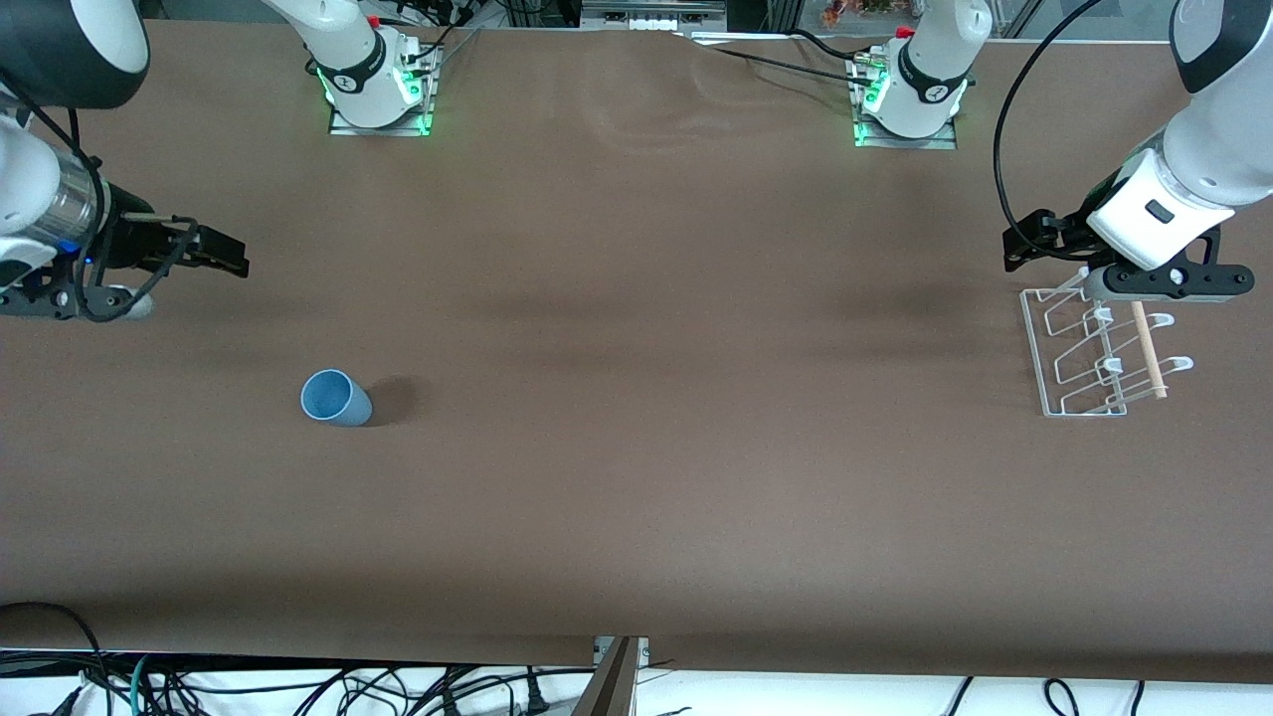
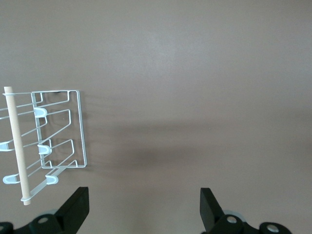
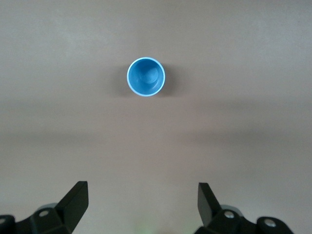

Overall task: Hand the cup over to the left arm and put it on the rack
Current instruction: 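Reach the right gripper down to the blue cup and close on it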

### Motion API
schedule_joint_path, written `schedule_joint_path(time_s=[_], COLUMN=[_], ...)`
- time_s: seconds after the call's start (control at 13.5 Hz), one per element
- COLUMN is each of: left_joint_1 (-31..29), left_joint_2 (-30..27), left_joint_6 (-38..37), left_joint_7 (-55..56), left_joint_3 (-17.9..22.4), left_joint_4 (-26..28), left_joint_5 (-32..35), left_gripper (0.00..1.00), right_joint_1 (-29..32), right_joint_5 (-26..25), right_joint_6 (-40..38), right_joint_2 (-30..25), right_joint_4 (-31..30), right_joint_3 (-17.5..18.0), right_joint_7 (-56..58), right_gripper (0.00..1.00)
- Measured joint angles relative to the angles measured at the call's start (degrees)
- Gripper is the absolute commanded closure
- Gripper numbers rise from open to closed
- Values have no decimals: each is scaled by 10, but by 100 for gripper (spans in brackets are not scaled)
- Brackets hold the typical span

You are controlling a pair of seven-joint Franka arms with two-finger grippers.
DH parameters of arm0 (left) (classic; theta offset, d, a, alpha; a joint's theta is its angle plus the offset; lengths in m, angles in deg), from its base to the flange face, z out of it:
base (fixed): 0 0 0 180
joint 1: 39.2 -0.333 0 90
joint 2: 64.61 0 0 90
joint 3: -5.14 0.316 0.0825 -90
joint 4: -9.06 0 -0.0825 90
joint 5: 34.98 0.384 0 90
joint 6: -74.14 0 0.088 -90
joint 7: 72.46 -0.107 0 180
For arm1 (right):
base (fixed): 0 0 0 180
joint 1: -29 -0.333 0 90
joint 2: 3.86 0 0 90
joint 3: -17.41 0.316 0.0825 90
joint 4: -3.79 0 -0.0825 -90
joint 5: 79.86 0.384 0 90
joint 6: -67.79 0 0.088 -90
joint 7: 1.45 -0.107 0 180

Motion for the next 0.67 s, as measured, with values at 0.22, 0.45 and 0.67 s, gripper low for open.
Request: schedule_joint_path(time_s=[0.22,0.45,0.67], left_joint_1=[0,0,0], left_joint_2=[0,0,0], left_joint_6=[0,0,0], left_joint_7=[0,0,0], left_joint_3=[0,0,0], left_joint_4=[0,0,0], left_joint_5=[0,0,0], left_gripper=[0,0,0], right_joint_1=[9,10,10], right_joint_5=[0,0,0], right_joint_6=[44,149,237], right_joint_2=[36,60,90], right_joint_4=[-22,-72,-111], right_joint_3=[-11,-12,-12], right_joint_7=[31,61,107], right_gripper=[1,1,1])
